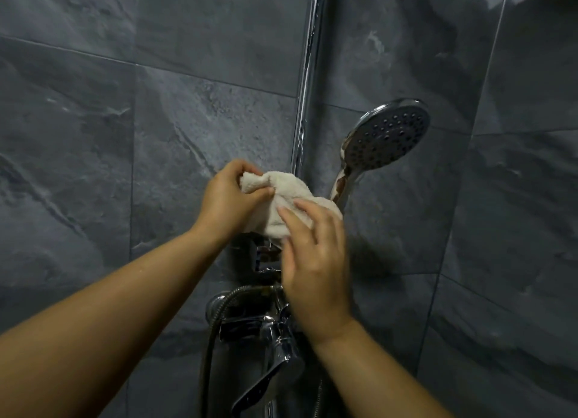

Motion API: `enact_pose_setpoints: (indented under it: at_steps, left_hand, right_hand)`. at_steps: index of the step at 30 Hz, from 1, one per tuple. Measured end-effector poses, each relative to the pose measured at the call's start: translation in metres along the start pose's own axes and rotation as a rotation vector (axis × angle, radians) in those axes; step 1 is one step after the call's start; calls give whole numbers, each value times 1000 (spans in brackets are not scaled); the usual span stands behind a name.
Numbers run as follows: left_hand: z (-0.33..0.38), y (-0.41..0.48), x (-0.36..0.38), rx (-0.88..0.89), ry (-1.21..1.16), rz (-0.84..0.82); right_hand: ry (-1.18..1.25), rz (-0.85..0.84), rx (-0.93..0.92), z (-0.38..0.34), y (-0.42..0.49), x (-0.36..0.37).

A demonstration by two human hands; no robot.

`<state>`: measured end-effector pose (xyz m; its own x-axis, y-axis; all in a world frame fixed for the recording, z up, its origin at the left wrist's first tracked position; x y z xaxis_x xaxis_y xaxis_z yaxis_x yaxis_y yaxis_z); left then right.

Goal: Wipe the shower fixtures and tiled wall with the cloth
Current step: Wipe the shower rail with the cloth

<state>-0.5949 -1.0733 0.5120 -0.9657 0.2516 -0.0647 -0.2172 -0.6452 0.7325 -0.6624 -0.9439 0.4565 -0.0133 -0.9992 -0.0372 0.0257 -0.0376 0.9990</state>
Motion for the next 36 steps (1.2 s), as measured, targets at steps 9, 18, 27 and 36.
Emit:
enact_pose_setpoints:
  at_steps: [9,18,27,36]
  left_hand:
    - [-9,19,-14,-2,-100,-243]
    - [-2,43,-28,58,-15,-409]
    - [-7,27,-29,81,99,-493]
    - [19,42,-29,198,132,-359]
  right_hand:
    - [87,67,543,-19,-6,55]
    - [16,221,722,-8,44,65]
    - [-372,32,661,-15,16,75]
    - [-187,-34,638,6,68,67]
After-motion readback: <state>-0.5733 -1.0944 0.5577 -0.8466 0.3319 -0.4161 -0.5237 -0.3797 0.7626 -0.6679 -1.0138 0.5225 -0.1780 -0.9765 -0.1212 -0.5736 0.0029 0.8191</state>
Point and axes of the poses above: each hand's wrist, its own y-axis towards the middle knuckle, its own x-axis out of the palm, z = x × y, the point moved 4 cm from there along y, towards the middle knuckle, and after that the axes turned 3 degrees about z, right-handed, at the moved point
